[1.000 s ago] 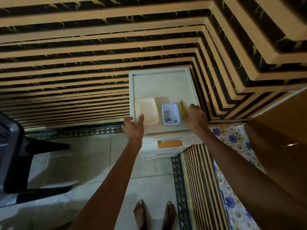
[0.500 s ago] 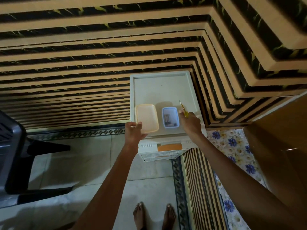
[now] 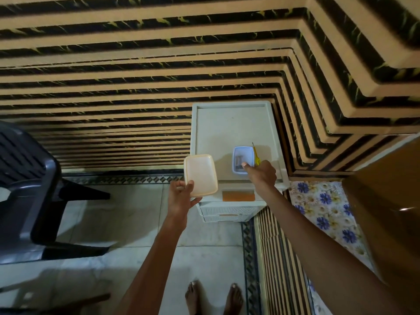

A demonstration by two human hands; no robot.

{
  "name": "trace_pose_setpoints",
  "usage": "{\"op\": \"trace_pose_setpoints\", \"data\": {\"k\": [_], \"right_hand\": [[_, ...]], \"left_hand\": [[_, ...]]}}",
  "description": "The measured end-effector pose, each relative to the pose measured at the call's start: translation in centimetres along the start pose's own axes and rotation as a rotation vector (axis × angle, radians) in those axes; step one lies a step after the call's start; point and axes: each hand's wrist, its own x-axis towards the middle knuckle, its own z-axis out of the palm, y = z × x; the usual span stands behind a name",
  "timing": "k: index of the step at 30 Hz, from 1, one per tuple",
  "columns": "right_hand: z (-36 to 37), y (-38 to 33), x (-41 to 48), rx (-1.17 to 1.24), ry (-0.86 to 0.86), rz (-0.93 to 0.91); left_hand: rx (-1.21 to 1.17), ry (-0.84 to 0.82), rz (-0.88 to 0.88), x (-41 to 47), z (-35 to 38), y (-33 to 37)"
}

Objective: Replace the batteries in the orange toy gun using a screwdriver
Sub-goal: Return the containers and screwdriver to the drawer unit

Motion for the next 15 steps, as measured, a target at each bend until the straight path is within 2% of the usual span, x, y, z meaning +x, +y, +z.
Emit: {"op": "trace_pose_setpoints", "data": {"k": [10, 15], "right_hand": [[-2.1, 4.9, -6.8, 0.183, -0.013, -0.138], [-2.7, 10.3, -12.1, 0.258, -0.012, -0.099]], "left_hand": [[-0.039, -0.082, -0.045, -4.5, -1.9, -3.1], [-0.009, -0.101, -0.127, -7.0, -3.3, -7.6]]}}
